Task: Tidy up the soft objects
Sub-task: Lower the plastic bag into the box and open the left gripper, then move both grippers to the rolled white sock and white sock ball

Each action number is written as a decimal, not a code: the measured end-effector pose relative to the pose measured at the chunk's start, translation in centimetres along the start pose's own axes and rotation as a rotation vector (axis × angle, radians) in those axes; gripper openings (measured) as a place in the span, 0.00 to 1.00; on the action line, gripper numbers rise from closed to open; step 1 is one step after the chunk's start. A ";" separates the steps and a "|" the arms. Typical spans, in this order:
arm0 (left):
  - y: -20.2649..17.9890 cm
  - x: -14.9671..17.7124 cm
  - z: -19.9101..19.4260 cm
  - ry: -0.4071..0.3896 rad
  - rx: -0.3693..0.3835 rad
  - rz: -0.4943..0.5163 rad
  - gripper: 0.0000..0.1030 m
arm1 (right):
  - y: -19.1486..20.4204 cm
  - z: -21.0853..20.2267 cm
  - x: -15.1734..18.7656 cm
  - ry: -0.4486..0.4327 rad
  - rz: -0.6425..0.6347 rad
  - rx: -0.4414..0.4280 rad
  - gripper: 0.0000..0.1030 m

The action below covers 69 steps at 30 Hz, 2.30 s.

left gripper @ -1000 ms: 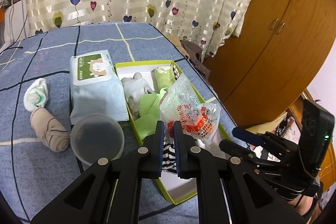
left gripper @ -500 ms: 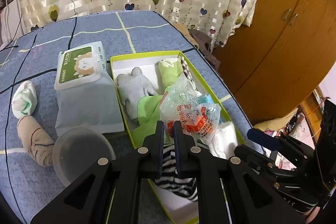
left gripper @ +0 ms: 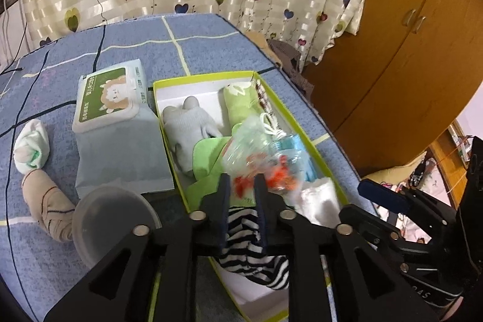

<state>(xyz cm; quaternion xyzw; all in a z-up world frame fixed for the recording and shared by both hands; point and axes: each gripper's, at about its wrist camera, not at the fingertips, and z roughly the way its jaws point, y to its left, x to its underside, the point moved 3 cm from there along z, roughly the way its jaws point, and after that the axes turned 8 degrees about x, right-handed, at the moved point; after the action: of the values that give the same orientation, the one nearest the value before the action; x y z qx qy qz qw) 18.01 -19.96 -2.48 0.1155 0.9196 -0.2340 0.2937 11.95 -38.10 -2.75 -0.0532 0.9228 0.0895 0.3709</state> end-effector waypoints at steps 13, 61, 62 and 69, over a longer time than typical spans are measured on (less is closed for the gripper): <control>-1.1 0.5 -3.7 -0.068 0.056 0.011 0.27 | 1.5 -2.7 -0.2 -0.039 -0.012 0.028 0.44; 16.3 5.0 -10.6 -0.184 -0.005 -0.411 0.48 | 15.6 -3.1 -3.5 -0.077 -0.234 -0.073 0.44; 16.6 4.9 -10.0 -0.179 -0.010 -0.426 0.48 | 15.6 -2.9 -3.6 -0.075 -0.235 -0.075 0.44; 18.0 4.0 -7.5 -0.159 -0.038 -0.501 0.48 | 15.3 -1.8 -4.0 -0.066 -0.239 -0.085 0.44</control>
<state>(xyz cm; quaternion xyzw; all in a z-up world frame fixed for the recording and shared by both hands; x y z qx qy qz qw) 17.47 -0.38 -5.94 -0.1401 0.8977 -0.2907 0.2999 11.11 -23.36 3.27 -0.1757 0.8924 0.0855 0.4066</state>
